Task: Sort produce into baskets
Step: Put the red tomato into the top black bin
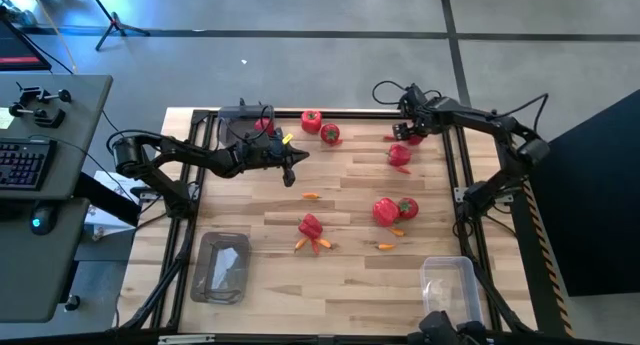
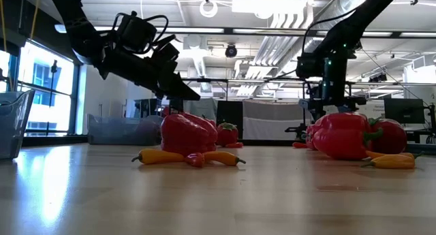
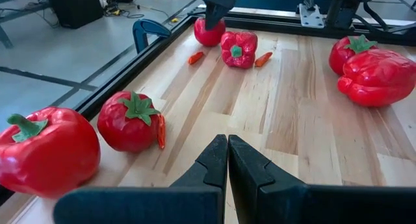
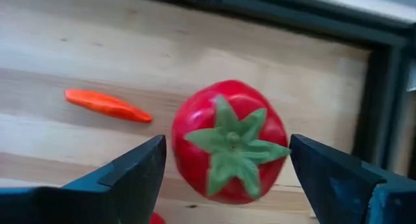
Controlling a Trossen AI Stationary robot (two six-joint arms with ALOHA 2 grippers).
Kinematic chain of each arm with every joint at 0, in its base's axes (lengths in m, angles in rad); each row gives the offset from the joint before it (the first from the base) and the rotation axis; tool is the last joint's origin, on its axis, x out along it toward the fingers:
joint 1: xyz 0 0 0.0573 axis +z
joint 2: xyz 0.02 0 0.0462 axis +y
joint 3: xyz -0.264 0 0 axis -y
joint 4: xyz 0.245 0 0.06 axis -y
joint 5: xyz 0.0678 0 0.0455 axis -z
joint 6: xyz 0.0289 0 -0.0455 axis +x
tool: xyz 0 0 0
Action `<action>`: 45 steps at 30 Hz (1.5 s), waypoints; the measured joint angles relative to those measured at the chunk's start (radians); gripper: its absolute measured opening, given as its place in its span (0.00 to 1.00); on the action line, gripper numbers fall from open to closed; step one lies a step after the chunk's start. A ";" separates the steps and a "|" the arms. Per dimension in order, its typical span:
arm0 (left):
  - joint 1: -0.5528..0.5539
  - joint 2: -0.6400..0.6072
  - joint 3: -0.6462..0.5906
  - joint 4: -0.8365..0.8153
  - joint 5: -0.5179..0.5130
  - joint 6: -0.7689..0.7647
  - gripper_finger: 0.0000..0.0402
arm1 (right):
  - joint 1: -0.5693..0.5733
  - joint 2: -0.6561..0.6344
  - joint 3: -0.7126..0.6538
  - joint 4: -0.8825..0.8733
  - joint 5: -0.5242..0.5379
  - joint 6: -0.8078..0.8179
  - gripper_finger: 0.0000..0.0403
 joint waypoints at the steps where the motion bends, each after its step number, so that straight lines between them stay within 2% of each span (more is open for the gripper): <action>1: 0.000 0.000 0.000 0.000 0.000 -0.001 0.00 | -0.001 0.008 0.000 -0.001 -0.003 0.000 0.79; 9: 0.000 0.000 0.000 0.000 0.000 -0.005 0.00 | -0.001 0.053 0.002 0.002 -0.003 -0.006 0.78; 15: 0.000 0.000 0.000 0.000 0.000 -0.005 0.00 | -0.001 0.043 0.001 0.000 -0.003 0.001 0.70; 20: 0.000 0.000 0.000 0.001 -0.010 -0.011 0.00 | -0.001 -0.014 -0.001 -0.004 -0.064 -0.026 0.61; 25: 0.015 0.000 0.000 0.001 -0.010 -0.061 0.00 | 0.027 -0.110 -0.001 0.017 -0.129 -0.036 0.60; 28: 0.033 -0.001 0.000 0.003 -0.009 -0.090 0.00 | 0.077 -0.168 -0.001 0.060 -0.132 -0.035 0.60; 33: 0.061 -0.004 0.025 -0.001 0.107 -0.113 0.00 | 0.206 -0.202 -0.001 0.231 -0.133 -0.025 0.59; 37: 0.063 -0.005 0.069 -0.008 0.119 -0.067 0.02 | 0.317 -0.168 -0.001 0.433 -0.163 -0.025 0.59; 41: 0.062 -0.005 0.104 -0.019 0.117 0.012 0.10 | 0.405 -0.112 -0.001 0.667 -0.241 -0.025 0.59; 45: 0.047 -0.005 0.123 -0.021 0.076 0.098 0.22 | 0.465 -0.053 0.000 0.878 -0.293 -0.020 0.59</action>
